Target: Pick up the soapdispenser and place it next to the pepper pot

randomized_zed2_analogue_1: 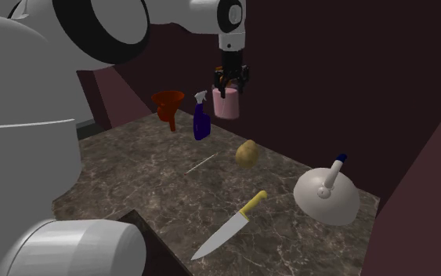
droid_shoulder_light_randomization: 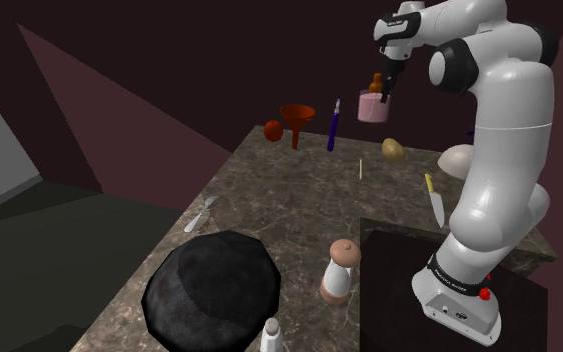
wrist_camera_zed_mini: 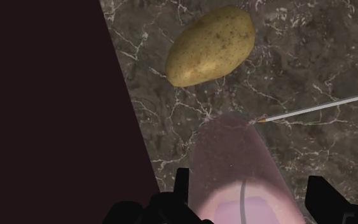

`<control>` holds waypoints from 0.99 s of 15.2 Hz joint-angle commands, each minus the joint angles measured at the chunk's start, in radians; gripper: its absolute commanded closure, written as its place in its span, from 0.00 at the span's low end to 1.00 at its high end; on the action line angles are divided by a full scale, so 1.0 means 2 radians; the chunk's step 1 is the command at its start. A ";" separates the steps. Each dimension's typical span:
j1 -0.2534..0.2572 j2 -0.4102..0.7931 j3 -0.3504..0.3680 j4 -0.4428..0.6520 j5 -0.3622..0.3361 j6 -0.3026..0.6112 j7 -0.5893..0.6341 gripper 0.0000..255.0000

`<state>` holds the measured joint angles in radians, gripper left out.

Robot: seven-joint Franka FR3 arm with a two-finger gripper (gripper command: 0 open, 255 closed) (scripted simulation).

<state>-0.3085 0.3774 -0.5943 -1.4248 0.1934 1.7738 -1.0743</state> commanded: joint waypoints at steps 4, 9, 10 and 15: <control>-0.006 0.002 -0.001 0.039 0.001 -0.036 0.000 1.00; -0.015 0.010 -0.001 0.084 0.004 -0.074 0.000 1.00; -0.017 0.012 -0.001 0.094 0.006 -0.082 0.000 1.00; -0.031 0.026 -0.001 0.150 0.013 -0.124 -0.001 1.00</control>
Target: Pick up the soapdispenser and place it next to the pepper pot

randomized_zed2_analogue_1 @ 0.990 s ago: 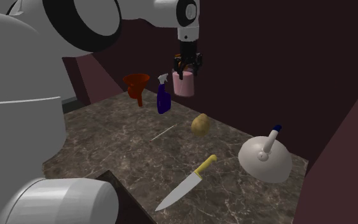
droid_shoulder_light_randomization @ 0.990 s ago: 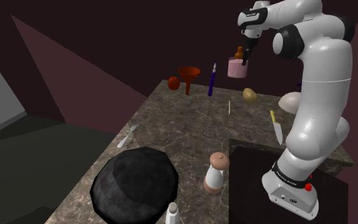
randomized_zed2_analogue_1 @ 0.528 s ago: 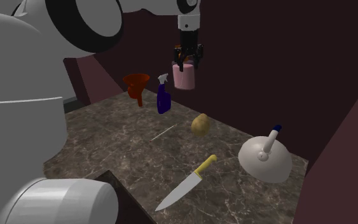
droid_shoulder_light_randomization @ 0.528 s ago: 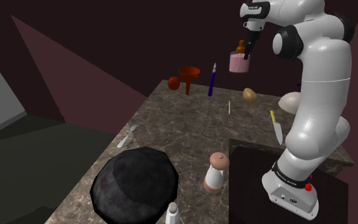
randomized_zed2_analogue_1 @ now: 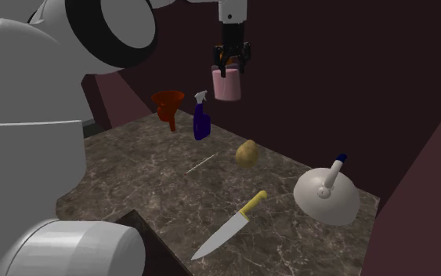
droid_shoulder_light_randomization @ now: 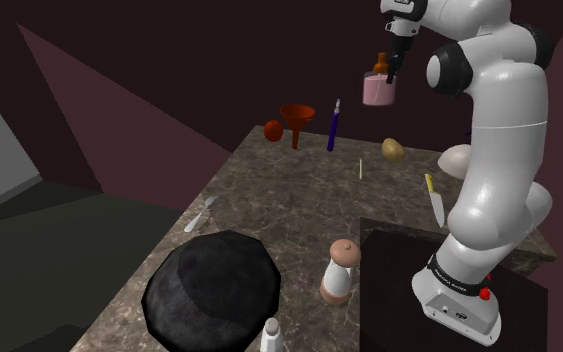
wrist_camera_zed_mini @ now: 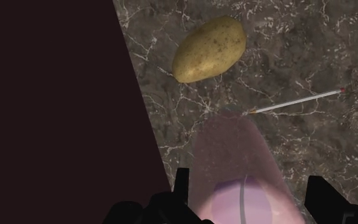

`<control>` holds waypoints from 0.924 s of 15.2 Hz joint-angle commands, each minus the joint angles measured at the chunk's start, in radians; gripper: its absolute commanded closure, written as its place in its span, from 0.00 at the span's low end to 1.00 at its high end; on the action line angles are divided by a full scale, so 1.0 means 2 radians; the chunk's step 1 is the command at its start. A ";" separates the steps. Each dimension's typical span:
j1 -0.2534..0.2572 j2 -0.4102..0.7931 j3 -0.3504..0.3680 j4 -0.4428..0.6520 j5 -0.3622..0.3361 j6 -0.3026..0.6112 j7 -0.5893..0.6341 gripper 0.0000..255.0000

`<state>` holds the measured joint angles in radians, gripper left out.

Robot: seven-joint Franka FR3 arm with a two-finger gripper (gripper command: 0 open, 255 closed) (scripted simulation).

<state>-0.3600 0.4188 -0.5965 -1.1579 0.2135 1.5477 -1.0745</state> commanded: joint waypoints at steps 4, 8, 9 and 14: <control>0.050 -0.073 -0.005 -0.086 -0.040 0.021 0.028 1.00; 0.102 -0.170 0.005 -0.197 -0.096 0.051 0.081 1.00; 0.112 -0.193 0.010 -0.221 -0.109 0.056 0.096 1.00; 0.140 -0.295 0.049 -0.322 -0.162 0.066 0.169 1.00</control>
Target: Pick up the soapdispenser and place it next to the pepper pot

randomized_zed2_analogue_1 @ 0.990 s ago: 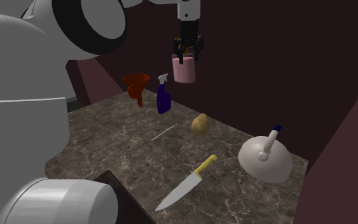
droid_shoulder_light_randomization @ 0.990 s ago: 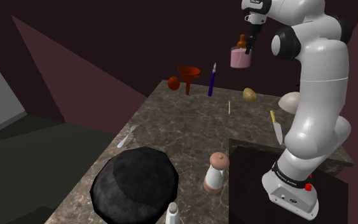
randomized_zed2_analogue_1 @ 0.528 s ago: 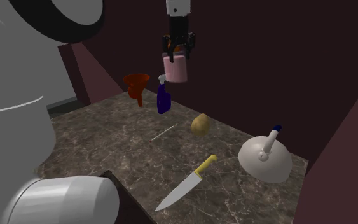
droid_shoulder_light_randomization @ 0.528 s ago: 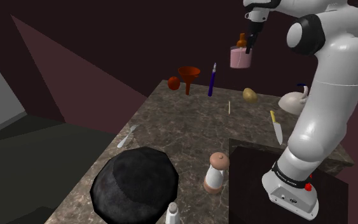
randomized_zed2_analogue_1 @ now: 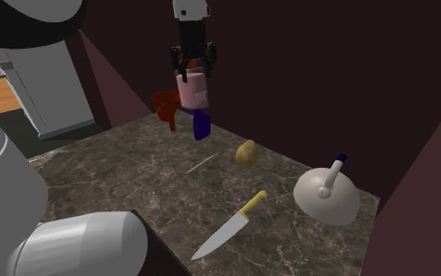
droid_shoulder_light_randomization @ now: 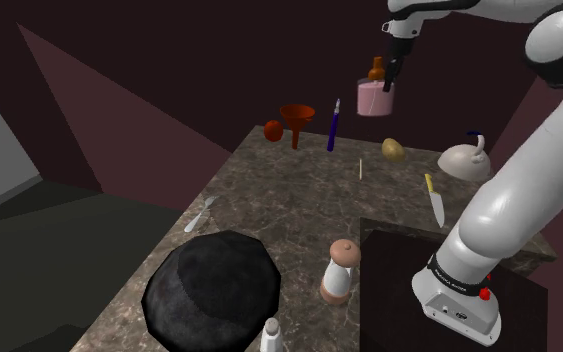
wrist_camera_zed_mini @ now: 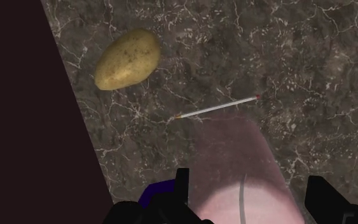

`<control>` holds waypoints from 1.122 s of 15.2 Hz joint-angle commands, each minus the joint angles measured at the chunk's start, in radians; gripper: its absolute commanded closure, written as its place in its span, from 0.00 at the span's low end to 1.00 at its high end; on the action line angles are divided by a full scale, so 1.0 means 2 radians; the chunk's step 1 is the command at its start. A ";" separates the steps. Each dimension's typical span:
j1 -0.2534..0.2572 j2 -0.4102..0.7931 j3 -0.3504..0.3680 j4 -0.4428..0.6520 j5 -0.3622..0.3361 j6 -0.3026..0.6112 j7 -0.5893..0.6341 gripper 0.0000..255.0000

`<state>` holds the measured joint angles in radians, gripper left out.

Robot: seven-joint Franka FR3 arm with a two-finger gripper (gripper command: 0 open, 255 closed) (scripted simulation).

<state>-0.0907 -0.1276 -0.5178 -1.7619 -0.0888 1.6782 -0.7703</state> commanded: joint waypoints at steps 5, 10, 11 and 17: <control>0.016 -0.106 0.056 -0.100 -0.037 -0.003 0.085 1.00; 0.024 -0.176 0.106 -0.164 -0.043 -0.015 0.146 1.00; 0.025 -0.189 0.116 -0.175 -0.042 -0.017 0.157 1.00; 0.038 -0.255 0.176 -0.230 -0.023 -0.036 0.226 1.00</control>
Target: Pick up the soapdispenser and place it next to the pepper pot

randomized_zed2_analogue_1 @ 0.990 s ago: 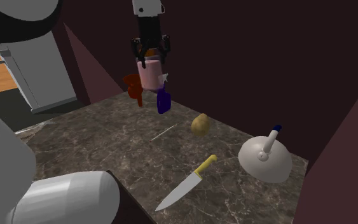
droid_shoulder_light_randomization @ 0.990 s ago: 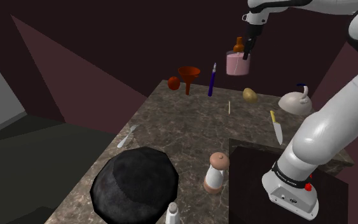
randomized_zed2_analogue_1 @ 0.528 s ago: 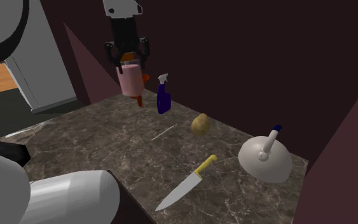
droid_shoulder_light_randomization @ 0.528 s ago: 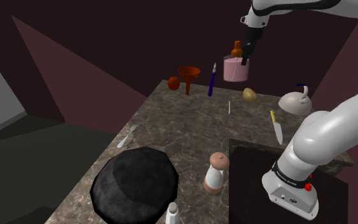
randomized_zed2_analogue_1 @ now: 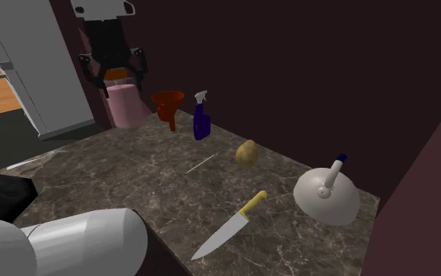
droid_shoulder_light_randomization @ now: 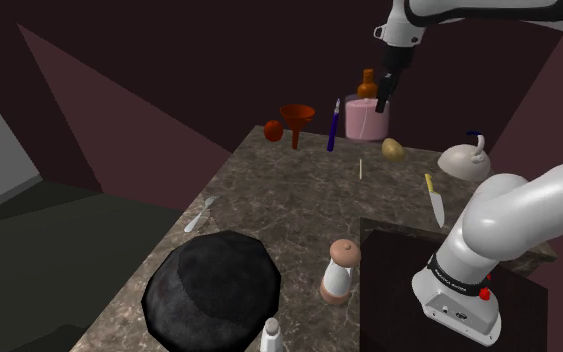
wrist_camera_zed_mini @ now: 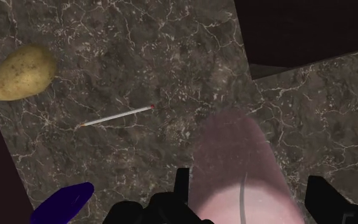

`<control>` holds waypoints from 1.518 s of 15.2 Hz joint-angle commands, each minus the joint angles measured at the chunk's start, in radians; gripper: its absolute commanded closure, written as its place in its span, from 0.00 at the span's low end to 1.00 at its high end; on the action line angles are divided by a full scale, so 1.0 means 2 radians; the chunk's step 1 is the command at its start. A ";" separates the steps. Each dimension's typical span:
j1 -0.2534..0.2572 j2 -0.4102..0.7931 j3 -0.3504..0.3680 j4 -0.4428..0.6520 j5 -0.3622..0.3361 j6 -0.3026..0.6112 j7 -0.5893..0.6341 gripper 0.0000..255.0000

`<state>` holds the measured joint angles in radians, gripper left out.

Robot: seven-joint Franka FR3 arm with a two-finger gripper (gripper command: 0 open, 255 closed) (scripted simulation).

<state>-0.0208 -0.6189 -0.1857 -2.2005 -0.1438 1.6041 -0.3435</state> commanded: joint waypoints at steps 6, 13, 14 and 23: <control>0.021 -0.058 0.072 -0.046 0.039 -0.019 0.081 1.00; 0.049 -0.090 0.147 -0.061 0.091 -0.037 0.162 1.00; 0.050 -0.091 0.150 -0.061 0.093 -0.038 0.166 1.00; 0.052 -0.106 0.153 -0.132 0.097 0.017 0.167 1.00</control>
<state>0.0823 -0.8269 0.1186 -2.4483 0.0479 1.6261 -0.0121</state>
